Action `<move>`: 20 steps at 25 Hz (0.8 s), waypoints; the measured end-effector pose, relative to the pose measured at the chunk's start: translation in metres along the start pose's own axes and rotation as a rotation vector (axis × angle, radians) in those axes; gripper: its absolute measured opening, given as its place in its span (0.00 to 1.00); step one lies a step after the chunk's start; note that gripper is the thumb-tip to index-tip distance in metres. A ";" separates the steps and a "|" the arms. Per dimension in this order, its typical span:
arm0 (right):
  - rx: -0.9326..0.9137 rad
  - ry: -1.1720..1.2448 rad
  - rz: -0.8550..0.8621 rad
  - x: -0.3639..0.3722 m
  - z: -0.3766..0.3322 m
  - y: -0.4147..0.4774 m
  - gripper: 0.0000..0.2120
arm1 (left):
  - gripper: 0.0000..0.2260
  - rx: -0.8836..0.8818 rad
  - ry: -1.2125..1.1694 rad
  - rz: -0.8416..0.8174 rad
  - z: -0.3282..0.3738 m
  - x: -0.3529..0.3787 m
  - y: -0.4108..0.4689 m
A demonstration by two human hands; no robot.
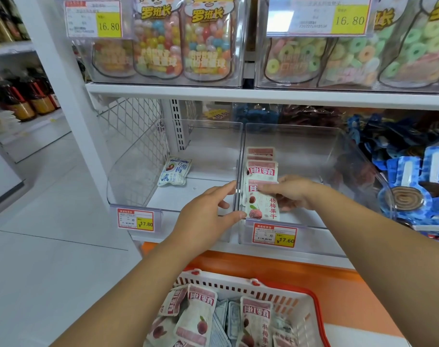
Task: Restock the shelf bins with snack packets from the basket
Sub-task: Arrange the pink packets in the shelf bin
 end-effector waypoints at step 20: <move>-0.009 -0.057 0.027 0.003 0.000 0.001 0.15 | 0.28 -0.008 0.007 0.005 0.000 -0.001 0.000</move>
Point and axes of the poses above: each hand's wrist, its own y-axis towards the middle knuckle, its own x-axis out of the palm, z = x × y, the point moved 8 cm from there along y, towards the middle knuckle, and after that the axes turned 4 degrees about x, right-handed, at the moved point
